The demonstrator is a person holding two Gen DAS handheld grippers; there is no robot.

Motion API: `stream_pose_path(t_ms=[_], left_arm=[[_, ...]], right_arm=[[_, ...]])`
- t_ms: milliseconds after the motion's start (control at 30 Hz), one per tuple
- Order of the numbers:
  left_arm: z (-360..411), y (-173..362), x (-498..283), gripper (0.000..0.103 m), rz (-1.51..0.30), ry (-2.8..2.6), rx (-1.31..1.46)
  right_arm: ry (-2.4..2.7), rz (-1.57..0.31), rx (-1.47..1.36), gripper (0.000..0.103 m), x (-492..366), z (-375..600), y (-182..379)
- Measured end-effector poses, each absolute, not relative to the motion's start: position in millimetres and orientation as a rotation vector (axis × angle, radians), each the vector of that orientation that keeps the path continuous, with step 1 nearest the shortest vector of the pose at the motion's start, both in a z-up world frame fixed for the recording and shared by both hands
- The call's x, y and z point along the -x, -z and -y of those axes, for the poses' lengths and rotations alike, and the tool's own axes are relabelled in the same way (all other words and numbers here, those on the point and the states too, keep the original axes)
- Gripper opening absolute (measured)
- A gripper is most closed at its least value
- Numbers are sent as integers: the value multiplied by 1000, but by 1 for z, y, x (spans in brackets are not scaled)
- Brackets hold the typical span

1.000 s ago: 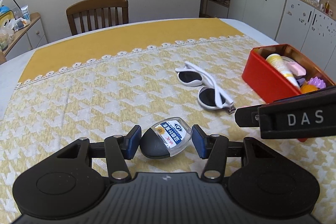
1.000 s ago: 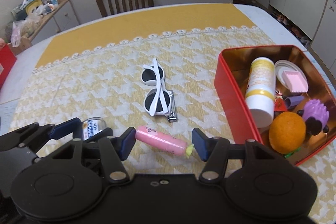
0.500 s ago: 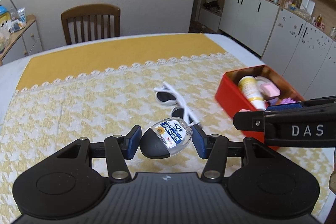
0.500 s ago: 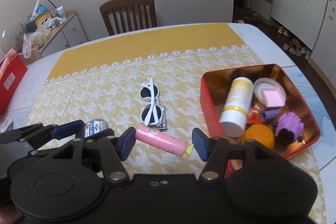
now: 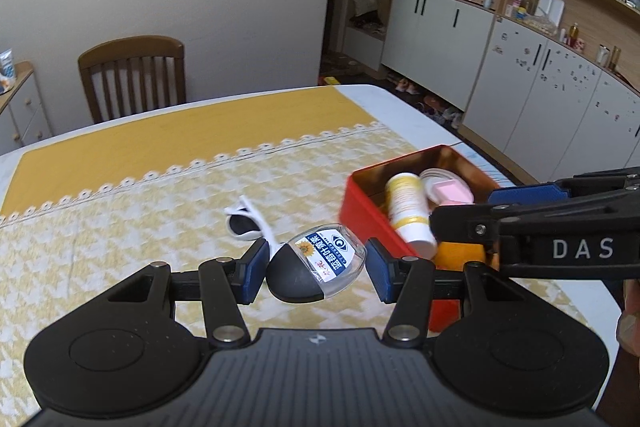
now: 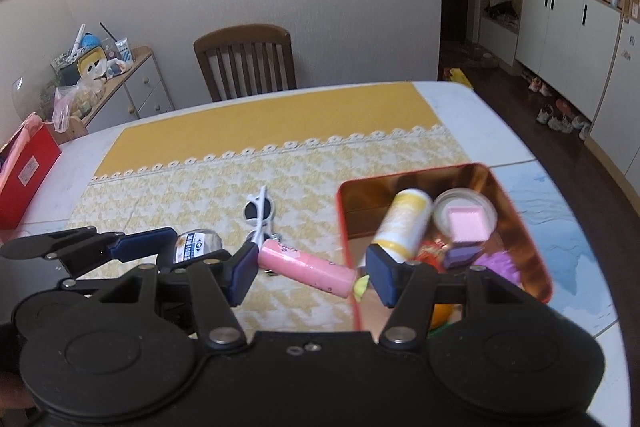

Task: Organize rigid objects
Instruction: 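Carry the black case with the left tool while the right carries the pink tube over the red box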

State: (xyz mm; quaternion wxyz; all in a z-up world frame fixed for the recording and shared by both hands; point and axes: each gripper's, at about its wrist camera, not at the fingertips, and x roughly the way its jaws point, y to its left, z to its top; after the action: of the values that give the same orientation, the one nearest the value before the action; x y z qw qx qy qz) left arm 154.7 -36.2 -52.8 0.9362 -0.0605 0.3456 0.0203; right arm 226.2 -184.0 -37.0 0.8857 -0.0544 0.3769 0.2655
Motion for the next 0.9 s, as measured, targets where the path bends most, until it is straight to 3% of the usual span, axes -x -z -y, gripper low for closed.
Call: stream_pose_path(t_ms=[400,900], left_arm=[[74,49,-201,52,-735,43,109],[134,61,-275,52,-808,124,56]], right_arm=[[-483,-787,160,59,-253,254,52],[-558,-803,282,58,-277,272,79]])
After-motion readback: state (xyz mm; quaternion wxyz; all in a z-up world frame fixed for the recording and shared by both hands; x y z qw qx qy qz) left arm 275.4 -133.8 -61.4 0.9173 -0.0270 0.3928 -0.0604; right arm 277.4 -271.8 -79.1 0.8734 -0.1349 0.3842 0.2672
